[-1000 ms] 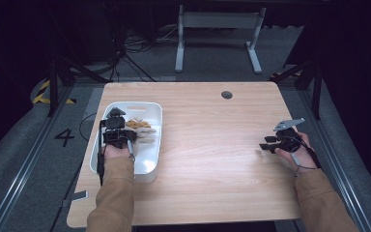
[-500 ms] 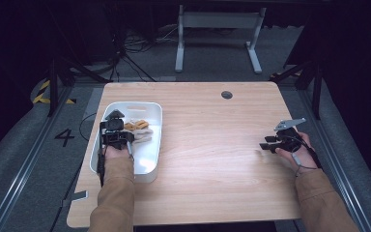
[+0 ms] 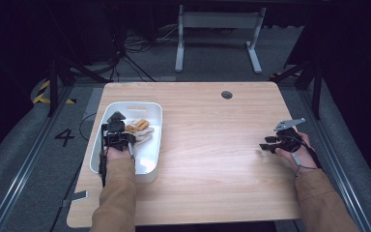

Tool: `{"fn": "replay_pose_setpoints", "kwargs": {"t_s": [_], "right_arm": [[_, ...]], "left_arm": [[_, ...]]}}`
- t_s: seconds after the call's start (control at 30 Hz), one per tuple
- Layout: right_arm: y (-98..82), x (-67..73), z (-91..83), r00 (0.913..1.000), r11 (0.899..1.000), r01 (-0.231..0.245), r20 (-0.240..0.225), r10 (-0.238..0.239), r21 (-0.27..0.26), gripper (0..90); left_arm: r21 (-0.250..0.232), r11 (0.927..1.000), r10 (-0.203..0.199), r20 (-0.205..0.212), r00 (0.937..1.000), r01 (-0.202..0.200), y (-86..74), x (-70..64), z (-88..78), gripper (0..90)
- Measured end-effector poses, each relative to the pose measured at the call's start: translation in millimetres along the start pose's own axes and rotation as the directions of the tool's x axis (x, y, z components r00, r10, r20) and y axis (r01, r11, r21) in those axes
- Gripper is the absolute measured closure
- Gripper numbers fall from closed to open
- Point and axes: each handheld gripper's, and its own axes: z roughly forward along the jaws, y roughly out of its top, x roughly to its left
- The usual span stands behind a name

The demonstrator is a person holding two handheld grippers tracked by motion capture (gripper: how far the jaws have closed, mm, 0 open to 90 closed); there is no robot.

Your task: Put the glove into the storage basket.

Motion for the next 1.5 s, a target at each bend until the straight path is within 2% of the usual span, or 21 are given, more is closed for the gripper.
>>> {"fn": "replay_pose_setpoints", "kwargs": {"t_s": [0.1, 0.27, 0.5, 0.63, 0.77, 0.83, 0.9, 0.97, 1.0, 1.03, 1.07, 1.2, 1.27, 1.4, 1.47, 1.5], "right_arm": [[-0.1, -0.2, 0.0, 1.0, 1.0, -0.002, 0.003, 0.002, 0.0, 56.3], [0.1, 0.1, -0.7, 0.9999, 1.0, -0.01, 0.007, 0.01, 0.002, 56.3], [-0.4, -0.4, 0.7, 0.9999, 1.0, -0.007, 0.01, 0.007, 0.009, 56.3], [-0.1, 0.2, 0.8, 0.9999, 1.0, -0.007, 0.01, 0.007, 0.008, 56.2], [-0.3, 0.1, 1.2, 0.9999, 1.0, -0.007, 0.008, 0.006, 0.01, 56.2], [-0.4, 0.3, 1.6, 0.9999, 1.0, -0.008, 0.008, 0.008, 0.011, 56.1], [-0.5, 0.2, 2.0, 0.9999, 1.0, -0.011, 0.008, 0.011, 0.01, 55.8], [-1.3, -0.1, 3.8, 0.9999, 1.0, -0.01, 0.008, 0.01, 0.018, 55.4], [-1.4, -0.1, 4.2, 0.9999, 1.0, -0.011, 0.009, 0.011, 0.019, 55.1], [-1.4, -0.1, 4.4, 0.9999, 1.0, -0.013, 0.009, 0.013, 0.019, 54.9], [-1.3, -0.1, 4.4, 0.9999, 1.0, -0.014, 0.009, 0.013, 0.017, 54.8], [-1.4, 0.0, 4.2, 0.9999, 1.0, -0.014, 0.01, 0.014, 0.017, 54.5], [-1.5, -0.2, 4.1, 0.9998, 1.0, -0.016, 0.009, 0.015, 0.015, 54.6], [-1.4, -0.1, 4.3, 0.9999, 1.0, -0.015, 0.008, 0.015, 0.016, 54.5], [-1.4, 0.1, 4.4, 0.9999, 1.0, -0.015, 0.008, 0.014, 0.016, 54.4], [-1.4, 0.2, 4.3, 0.9999, 1.0, -0.015, 0.007, 0.014, 0.015, 54.4]], "left_arm": [[0.011, 0.9999, 0.011, -0.003, 0.9999, -0.011, 1.0, 0.0, 1.8, 64.6], [0.026, 0.9996, -0.007, -0.004, 1.0, 0.007, 3.1, 3.8, 7.5, 64.1], [0.044, 0.9989, 0.014, -0.017, 0.9998, -0.013, 2.5, -0.9, 11.5, 64.6], [0.054, 0.9985, 0.01, -0.012, 0.9999, -0.01, 2.4, -1.8, 13.1, 64.6], [0.094, 0.9956, 0.009, -0.001, 1.0, -0.009, 3.1, -1.9, 16.7, 64.0], [0.085, 0.9964, 0.005, -0.005, 1.0, -0.005, 3.2, -1.7, 16.6, 59.4], [0.092, 0.9957, -0.002, 0.002, 1.0, 0.002, 3.3, -1.4, 17.6, 49.7], [0.095, 0.9955, 0.002, 0.017, 0.9999, -0.004, 3.8, -1.2, 16.8, 42.3], [0.118, 0.993, -0.006, 0.034, 0.9994, 0.002, 4.4, -0.9, 16.8, 38.6], [0.145, 0.9894, -0.012, 0.047, 0.9988, 0.005, 4.9, -1.0, 17.9, 37.8], [0.15, 0.9887, -0.009, 0.043, 0.999, 0.002, 5.2, -1.6, 18.3, 34.8], [0.182, 0.9829, 0.019, 0.042, 0.9989, -0.026, 6.1, -6.1, 19.0, 27.6], [0.198, 0.9787, 0.047, 0.03, 0.9984, -0.052, 5.8, -10.3, 19.4, 25.0], [0.21, 0.9755, 0.057, 0.047, 0.9973, -0.066, 5.9, -15.7, 17.7, 21.0], [0.2, 0.9777, 0.057, 0.051, 0.9971, -0.066, 5.2, -18.3, 17.6, 17.6], [0.211, 0.9745, 0.068, 0.048, 0.9965, -0.077, 5.2, -20.0, 17.9, 17.0]]}}
